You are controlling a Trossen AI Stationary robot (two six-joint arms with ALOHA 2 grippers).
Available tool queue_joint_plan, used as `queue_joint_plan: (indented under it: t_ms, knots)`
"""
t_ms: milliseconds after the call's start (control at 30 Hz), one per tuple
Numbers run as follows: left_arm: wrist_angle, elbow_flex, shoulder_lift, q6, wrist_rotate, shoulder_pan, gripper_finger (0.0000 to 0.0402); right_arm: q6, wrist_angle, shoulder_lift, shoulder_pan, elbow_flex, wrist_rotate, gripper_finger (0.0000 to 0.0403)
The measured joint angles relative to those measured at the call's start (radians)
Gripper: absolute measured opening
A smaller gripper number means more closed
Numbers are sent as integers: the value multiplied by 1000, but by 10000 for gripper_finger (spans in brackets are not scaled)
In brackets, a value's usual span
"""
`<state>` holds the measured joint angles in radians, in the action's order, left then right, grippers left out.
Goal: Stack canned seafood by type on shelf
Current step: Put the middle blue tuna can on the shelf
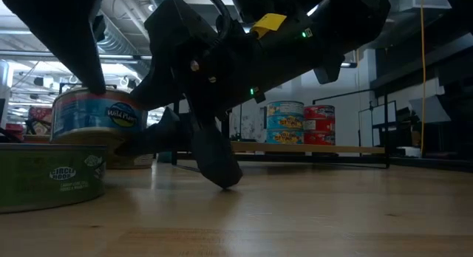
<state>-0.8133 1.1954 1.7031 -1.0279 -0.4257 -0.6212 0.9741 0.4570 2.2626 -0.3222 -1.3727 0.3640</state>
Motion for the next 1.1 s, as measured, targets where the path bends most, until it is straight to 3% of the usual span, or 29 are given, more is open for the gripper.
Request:
queue_joint_plan:
  t_ms: [300, 433, 633, 900, 1100]
  knots:
    - [-12, 86, -1, 15, 18, 2, 131, 0, -8, -12, -33, 0, 47, 179]
    - [-18, 149, -1, 110, 150, 5, 152, 2, -13, -12, -61, 0, 78, 183]
    - [-43, 235, -1, 99, 273, 8, 152, 17, -28, -25, -105, -2, 131, 188]
    - [-43, 311, -1, 99, 274, 8, 130, 26, -98, -112, -157, -2, 258, 189]
    - [-46, 344, -1, 142, 274, 8, 116, -24, -332, -219, -197, -4, 374, 190]
